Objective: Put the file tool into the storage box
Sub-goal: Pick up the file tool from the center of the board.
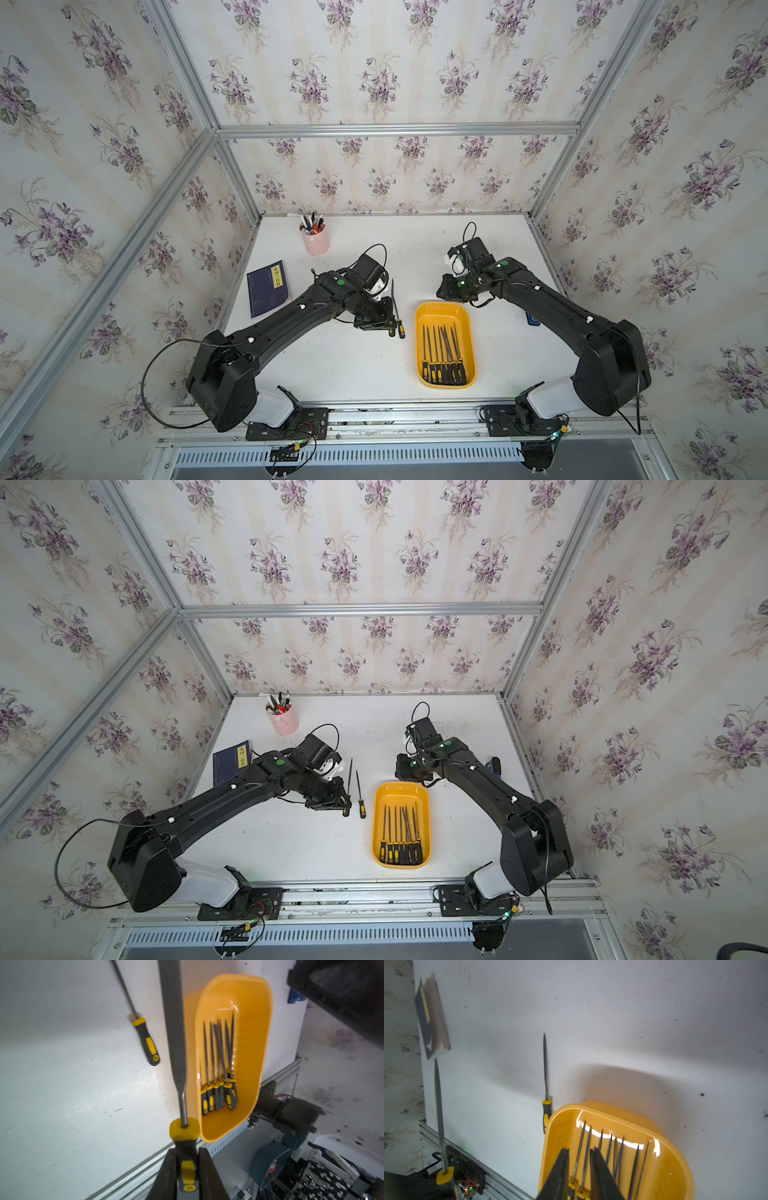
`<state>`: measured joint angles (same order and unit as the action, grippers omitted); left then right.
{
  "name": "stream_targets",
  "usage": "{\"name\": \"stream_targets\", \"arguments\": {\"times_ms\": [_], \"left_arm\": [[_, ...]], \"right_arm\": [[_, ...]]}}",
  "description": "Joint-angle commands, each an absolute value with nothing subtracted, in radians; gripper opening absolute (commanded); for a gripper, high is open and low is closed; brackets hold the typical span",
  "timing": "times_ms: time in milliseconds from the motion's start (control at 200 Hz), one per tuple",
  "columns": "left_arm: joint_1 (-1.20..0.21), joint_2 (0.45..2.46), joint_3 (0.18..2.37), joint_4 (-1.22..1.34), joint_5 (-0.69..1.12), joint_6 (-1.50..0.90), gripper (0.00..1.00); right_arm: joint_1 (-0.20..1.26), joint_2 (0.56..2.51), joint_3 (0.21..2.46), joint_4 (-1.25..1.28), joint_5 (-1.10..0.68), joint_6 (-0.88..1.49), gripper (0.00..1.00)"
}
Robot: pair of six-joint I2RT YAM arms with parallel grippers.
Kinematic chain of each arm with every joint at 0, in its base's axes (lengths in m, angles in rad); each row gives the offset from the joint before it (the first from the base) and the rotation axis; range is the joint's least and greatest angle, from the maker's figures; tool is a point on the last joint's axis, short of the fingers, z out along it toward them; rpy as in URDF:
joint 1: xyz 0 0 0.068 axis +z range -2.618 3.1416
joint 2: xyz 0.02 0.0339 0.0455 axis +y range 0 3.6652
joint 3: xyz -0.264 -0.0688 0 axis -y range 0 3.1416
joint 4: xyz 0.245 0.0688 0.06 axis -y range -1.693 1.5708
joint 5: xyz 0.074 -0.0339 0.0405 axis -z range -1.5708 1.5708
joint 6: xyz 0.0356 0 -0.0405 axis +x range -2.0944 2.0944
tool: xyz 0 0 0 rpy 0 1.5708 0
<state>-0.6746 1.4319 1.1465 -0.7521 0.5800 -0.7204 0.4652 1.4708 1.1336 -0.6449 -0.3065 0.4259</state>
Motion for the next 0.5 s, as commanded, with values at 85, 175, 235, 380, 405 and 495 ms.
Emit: {"name": "stream_targets", "arguments": {"times_ms": [85, 175, 235, 380, 405, 495], "left_arm": [[-0.675, 1.394, 1.159, -0.630, 0.773, -0.699, 0.10], [-0.675, 1.402, 1.157, -0.594, 0.798, -0.715, 0.09], [-0.679, 1.408, 1.165, -0.589, 0.804, -0.715, 0.09], [-0.687, 1.431, 1.176, -0.587, 0.812, -0.709, 0.08], [-0.689, 1.442, 1.177, -0.591, 0.812, -0.707, 0.08], [-0.693, 1.450, 1.171, -0.590, 0.809, -0.707, 0.08]], "right_arm": [[0.420, 1.389, 1.071, -0.399, -0.573, 0.556, 0.30], [0.416, 1.365, 1.034, -0.303, -0.627, 0.617, 0.34], [0.417, 1.361, 1.015, -0.250, -0.659, 0.657, 0.35], [0.417, 1.360, 1.002, -0.194, -0.682, 0.704, 0.35], [0.417, 1.358, 1.002, -0.186, -0.685, 0.709, 0.35], [0.417, 1.356, 1.012, -0.172, -0.693, 0.725, 0.36]]}}
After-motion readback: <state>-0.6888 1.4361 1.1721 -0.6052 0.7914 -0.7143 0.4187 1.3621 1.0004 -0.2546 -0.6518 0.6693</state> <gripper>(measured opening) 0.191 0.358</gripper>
